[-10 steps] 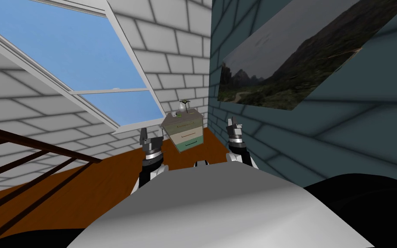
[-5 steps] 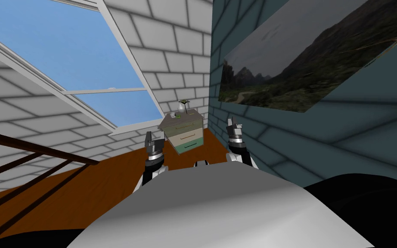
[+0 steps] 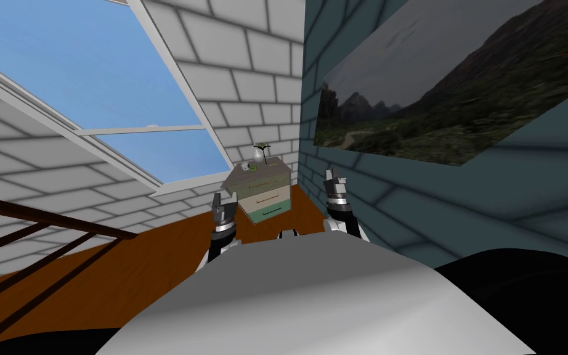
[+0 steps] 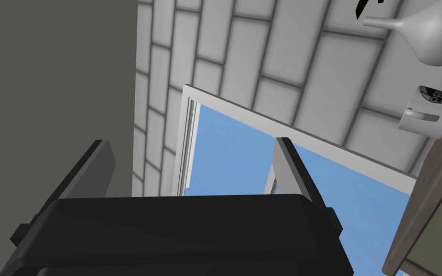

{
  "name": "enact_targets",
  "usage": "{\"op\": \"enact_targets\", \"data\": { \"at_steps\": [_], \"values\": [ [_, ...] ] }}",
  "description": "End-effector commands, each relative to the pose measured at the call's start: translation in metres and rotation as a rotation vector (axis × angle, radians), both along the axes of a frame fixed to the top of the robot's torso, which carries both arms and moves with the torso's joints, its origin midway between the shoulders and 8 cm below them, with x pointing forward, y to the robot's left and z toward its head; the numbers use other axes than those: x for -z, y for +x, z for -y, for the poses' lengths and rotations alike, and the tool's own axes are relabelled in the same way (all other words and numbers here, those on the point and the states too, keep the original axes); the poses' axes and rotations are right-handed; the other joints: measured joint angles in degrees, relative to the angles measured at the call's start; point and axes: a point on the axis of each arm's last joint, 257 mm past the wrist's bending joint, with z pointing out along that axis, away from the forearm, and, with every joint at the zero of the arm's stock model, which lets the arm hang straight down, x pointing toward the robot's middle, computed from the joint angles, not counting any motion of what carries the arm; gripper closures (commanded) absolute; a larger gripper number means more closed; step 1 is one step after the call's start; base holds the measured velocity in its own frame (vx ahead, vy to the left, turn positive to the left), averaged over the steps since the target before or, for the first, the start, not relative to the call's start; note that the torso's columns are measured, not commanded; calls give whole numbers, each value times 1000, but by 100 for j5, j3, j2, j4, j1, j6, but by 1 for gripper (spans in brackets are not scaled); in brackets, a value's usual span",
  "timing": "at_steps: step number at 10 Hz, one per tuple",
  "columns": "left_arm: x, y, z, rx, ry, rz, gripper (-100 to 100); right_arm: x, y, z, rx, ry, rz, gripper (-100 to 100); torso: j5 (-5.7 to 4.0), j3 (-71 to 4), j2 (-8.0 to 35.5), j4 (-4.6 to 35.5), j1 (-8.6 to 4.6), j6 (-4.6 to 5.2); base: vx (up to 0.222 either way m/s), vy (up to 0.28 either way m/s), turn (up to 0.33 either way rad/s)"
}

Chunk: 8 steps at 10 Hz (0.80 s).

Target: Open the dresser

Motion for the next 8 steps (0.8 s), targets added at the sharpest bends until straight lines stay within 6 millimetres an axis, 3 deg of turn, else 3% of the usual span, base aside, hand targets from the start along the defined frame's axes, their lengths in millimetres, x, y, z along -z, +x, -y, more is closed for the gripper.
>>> {"op": "enact_targets", "data": {
  "at_steps": [1,8],
  "values": [
    [17,2,-7,1,-1,-12,-100,0,0,0,0,0,0,0,1,-1,2,-1,5,1,77,-12,5],
    [65,2,-23,-2,-9,-49,-100,0,0,0,0,0,0,0,0,-6,-8,-3,1,0,104,-23,10]
  ]
}}
